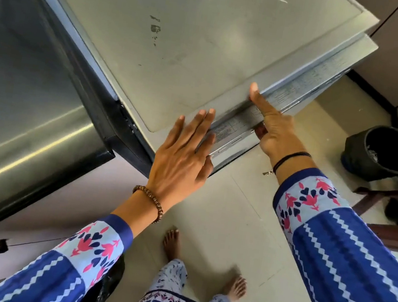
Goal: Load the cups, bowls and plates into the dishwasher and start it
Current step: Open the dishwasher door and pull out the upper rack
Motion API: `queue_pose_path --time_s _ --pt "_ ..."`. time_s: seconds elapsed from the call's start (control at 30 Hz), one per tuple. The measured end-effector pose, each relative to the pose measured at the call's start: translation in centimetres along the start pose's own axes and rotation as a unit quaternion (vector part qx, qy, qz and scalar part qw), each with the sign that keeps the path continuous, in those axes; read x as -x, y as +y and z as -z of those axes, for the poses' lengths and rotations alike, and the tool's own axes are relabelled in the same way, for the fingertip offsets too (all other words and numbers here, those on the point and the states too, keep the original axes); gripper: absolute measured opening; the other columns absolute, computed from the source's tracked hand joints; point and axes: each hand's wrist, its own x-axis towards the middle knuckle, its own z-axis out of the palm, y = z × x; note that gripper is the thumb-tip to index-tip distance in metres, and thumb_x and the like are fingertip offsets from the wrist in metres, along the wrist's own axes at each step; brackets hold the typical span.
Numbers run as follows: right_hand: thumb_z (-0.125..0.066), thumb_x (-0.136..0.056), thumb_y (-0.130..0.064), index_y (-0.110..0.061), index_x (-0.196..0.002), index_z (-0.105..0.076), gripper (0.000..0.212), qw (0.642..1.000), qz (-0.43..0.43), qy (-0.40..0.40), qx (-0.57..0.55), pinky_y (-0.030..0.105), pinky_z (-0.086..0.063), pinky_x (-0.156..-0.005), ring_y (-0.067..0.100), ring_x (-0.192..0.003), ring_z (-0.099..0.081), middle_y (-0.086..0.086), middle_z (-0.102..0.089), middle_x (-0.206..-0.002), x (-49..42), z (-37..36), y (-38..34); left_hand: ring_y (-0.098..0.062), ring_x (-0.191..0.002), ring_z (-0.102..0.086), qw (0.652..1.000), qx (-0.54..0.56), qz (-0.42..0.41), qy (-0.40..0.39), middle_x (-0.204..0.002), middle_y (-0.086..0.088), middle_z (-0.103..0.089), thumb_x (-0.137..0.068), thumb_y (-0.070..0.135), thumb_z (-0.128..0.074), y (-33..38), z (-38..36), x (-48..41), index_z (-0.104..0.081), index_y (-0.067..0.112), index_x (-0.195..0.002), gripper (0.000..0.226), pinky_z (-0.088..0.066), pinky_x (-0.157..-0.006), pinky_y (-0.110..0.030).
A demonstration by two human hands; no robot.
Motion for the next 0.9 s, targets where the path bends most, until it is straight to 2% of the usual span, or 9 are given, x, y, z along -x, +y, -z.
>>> queue_pose_path --time_s 0.17,0.27,0.4,0.57,0.63,0.7,0.77,0.83,0.9 --pt "-0.089 -0.068 -0.045 -0.014 -0.12 -0.055 0.069 0.999 0.01 0.007 0.039 0.019 -0.05 -0.072 0.005 -0.087 -0.06 -0.009 -0.063 -0.097 0.9 5.2 1.4 -0.029 -0.142 -0.037 0.997 0.059 0.004 -0.043 -0.153 -0.016 -0.038 -0.087 0.026 -0.059 5.0 -1.4 1.2 -0.055 0.007 -0.128 0.046 -0.029 -0.117 -0.045" --pt "-0.088 -0.07 -0.048 -0.017 -0.118 -0.055 0.066 0.998 0.013 0.024 0.056 0.017 -0.046 -0.061 0.001 -0.08 -0.059 -0.01 -0.064 -0.097 1.2 9.5 2.8 -0.024 -0.125 -0.056 0.989 0.131 0.03 -0.055 -0.145 -0.017 -0.049 -0.083 0.028 -0.067 9.0 -2.2 2.8 -0.059 0.01 -0.123 0.045 -0.045 -0.101 -0.031" --pt "-0.083 -0.075 -0.048 -0.02 -0.115 -0.06 0.053 0.99 0.034 0.072 0.113 0.017 -0.048 -0.067 0.004 -0.089 -0.062 -0.011 -0.065 -0.099 1.4 16.1 5.8 -0.022 -0.118 -0.062 0.984 0.151 0.043 -0.081 -0.145 -0.01 -0.051 -0.085 0.031 -0.065 15.1 -3.3 5.7 -0.064 0.014 -0.122 0.04 -0.053 -0.091 -0.033" --pt "-0.072 -0.067 -0.075 -0.014 -0.12 -0.05 0.083 0.964 0.034 0.129 0.228 0.04 -0.055 -0.093 0.021 -0.106 -0.062 0.001 -0.06 -0.117 1.8 24.2 10.5 -0.018 -0.12 -0.061 0.974 0.165 0.01 -0.154 -0.146 -0.009 -0.05 -0.09 0.029 -0.059 21.7 -5.3 9.1 -0.062 0.015 -0.126 0.038 -0.053 -0.096 -0.033" --pt "-0.07 -0.077 -0.068 -0.013 -0.114 -0.048 0.069 0.949 0.079 0.16 0.26 0.039 -0.053 -0.094 0.015 -0.101 -0.059 -0.002 -0.052 -0.111 2.2 26.9 12.3 -0.02 -0.122 -0.06 0.966 0.17 -0.011 -0.194 -0.144 -0.012 -0.051 -0.09 0.027 -0.058 24.0 -6.3 10.2 -0.062 0.013 -0.125 0.038 -0.054 -0.096 -0.036" --pt "-0.067 -0.085 -0.06 -0.012 -0.129 -0.045 0.069 0.938 0.113 0.17 0.28 0.04 -0.048 -0.105 0.016 -0.113 -0.055 -0.001 -0.049 -0.125 2.4 29.4 13.7 -0.021 -0.122 -0.06 0.959 0.163 -0.037 -0.231 -0.141 -0.015 -0.053 -0.09 0.028 -0.057 25.9 -7.3 11.1 -0.064 0.011 -0.122 0.037 -0.053 -0.098 -0.036" --pt "-0.057 -0.093 -0.059 -0.017 -0.156 -0.02 0.084 0.918 0.117 0.153 0.345 0.039 -0.026 -0.122 0.021 -0.147 -0.028 0.004 -0.023 -0.161 2.2 31.7 15.2 -0.021 -0.123 -0.059 0.951 0.15 -0.069 -0.263 -0.141 -0.017 -0.053 -0.092 0.029 -0.052 27.6 -8.7 12.1 -0.066 0.011 -0.116 0.033 -0.048 -0.102 -0.034" --pt "-0.047 -0.1 -0.054 -0.02 -0.161 0.002 0.085 0.89 0.133 0.141 0.412 0.037 -0.009 -0.124 0.017 -0.155 0.0 -0.002 0.005 -0.169 1.8 34.0 16.9 -0.022 -0.123 -0.059 0.941 0.139 -0.1 -0.29 -0.141 -0.02 -0.052 -0.095 0.03 -0.045 29.1 -10.2 13.0 -0.068 0.011 -0.11 0.033 -0.044 -0.102 -0.032" --pt "-0.043 -0.103 -0.05 -0.02 -0.16 0.006 0.081 0.872 0.153 0.139 0.444 0.034 -0.002 -0.122 0.017 -0.155 0.007 -0.004 0.01 -0.168 1.5 36.1 18.5 -0.023 -0.122 -0.06 0.93 0.135 -0.13 -0.317 -0.139 -0.021 -0.052 -0.095 0.03 -0.04 30.2 -12.0 13.8 -0.069 0.01 -0.103 0.036 -0.046 -0.099 -0.032"
